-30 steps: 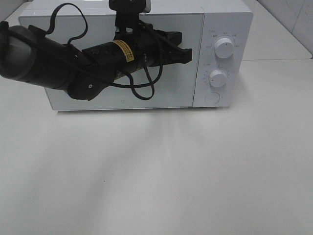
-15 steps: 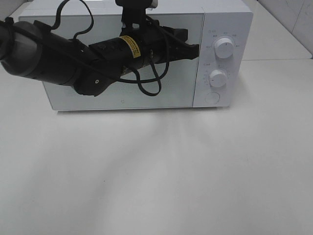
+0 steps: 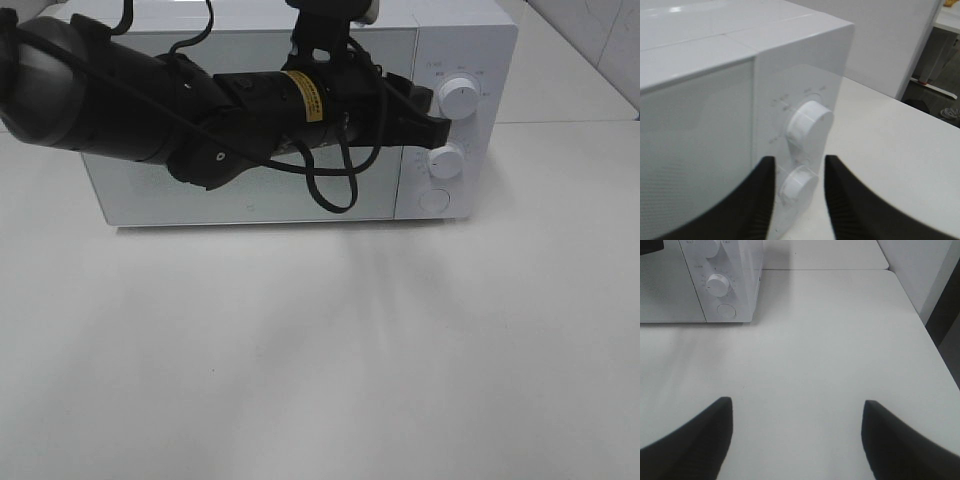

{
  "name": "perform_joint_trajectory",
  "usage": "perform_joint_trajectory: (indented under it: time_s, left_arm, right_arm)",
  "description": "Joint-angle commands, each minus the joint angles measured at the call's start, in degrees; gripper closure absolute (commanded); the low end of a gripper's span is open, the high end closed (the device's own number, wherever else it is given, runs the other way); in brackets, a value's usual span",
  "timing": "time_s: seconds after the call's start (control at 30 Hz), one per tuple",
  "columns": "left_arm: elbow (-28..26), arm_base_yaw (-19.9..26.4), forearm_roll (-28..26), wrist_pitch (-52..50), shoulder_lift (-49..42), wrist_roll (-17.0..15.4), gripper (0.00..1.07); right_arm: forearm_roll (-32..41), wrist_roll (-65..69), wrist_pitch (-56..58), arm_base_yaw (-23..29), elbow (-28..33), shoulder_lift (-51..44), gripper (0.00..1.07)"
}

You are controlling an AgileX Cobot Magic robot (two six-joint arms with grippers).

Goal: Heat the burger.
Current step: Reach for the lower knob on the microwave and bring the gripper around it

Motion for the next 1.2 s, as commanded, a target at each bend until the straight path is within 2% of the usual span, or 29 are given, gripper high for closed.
perform_joint_trajectory:
  time_s: [0.03, 0.07, 0.1, 0.13, 0.17, 0.23, 0.27, 0.3, 0.37, 0.5, 0.53, 0.6, 0.67, 0.7, 0.73, 0.77, 0.8, 1.03, 1.2]
  left_arm:
    - [0.2, -1.9, 0.3, 4.2, -1.8, 0.2, 0.40]
    - [0.2, -2.5, 0.3, 6.1, -2.2, 0.2, 0.27]
    - [0.2, -3.9, 0.3, 10.7, -3.3, 0.2, 0.08]
    - [0.2, -3.9, 0.3, 10.7, -3.3, 0.2, 0.08]
    - [0.2, -5.3, 0.3, 17.0, -4.6, 0.2, 0.05]
    - [0.2, -6.0, 0.3, 19.6, -5.1, 0.3, 0.05]
    - [0.2, -7.1, 0.3, 26.5, -6.3, 0.3, 0.06]
    - [0.2, -7.1, 0.3, 26.5, -6.3, 0.3, 0.06]
    - [0.2, -8.3, 0.3, 35.8, -8.1, 0.3, 0.06]
    - [0.2, -8.9, -0.1, 44.0, -9.9, 0.3, 0.06]
    - [0.2, -8.9, -1.5, 49.6, -10.9, 0.2, 0.06]
    - [0.2, -8.9, -2.5, 52.5, -11.5, 0.2, 0.06]
    - [0.2, -8.9, -5.3, 61.7, -13.3, 0.2, 0.06]
    - [0.2, -8.9, -5.3, 61.7, -13.3, 0.2, 0.06]
    - [0.2, -8.9, -7.6, 68.6, -14.5, 0.5, 0.06]
    - [0.2, -8.9, -7.6, 68.6, -14.5, 0.5, 0.06]
    - [0.2, -8.9, -8.5, 73.6, -15.5, 1.1, 0.06]
    - [0.2, -8.4, -10.3, 82.7, -18.0, 2.3, 0.06]
    - [1.1, -5.2, -10.8, 87.0, -20.9, 3.3, 0.06]
  right_arm:
    - [0.2, 0.2, -0.6, -0.4, 0.2, -1.7, 0.43]
    - [0.2, 0.2, -0.6, -0.4, 0.2, -1.7, 0.43]
    - [0.2, 0.2, -0.6, -0.4, 0.2, -1.7, 0.43]
    - [0.2, 0.2, -0.6, -0.4, 0.2, -1.7, 0.43]
    - [0.2, 0.2, -0.6, -0.4, 0.2, -1.7, 0.43]
    - [0.2, 0.2, -0.6, -0.4, 0.2, -1.7, 0.43]
    - [0.2, 0.2, -0.6, -0.4, 0.2, -1.7, 0.43]
    - [0.2, 0.2, -0.6, -0.4, 0.2, -1.7, 0.43]
    - [0.2, 0.2, -0.6, -0.4, 0.2, -1.7, 0.43]
    - [0.2, 0.2, -0.6, -0.4, 0.2, -1.7, 0.43]
    - [0.2, 0.2, -0.6, -0.4, 0.2, -1.7, 0.43]
    - [0.2, 0.2, -0.6, -0.4, 0.2, -1.7, 0.43]
    - [0.2, 0.2, -0.6, -0.4, 0.2, -1.7, 0.43]
    - [0.2, 0.2, -0.6, -0.4, 0.2, -1.7, 0.43]
    - [0.2, 0.2, -0.6, -0.4, 0.2, -1.7, 0.43]
    - [0.2, 0.2, -0.6, -0.4, 0.2, -1.7, 0.43]
    - [0.2, 0.2, -0.6, -0.4, 0.2, -1.7, 0.43]
    - [0.2, 0.2, -0.6, -0.4, 0.2, -1.7, 0.43]
    - [0.2, 0.2, -0.6, -0.4, 0.2, -1.7, 0.43]
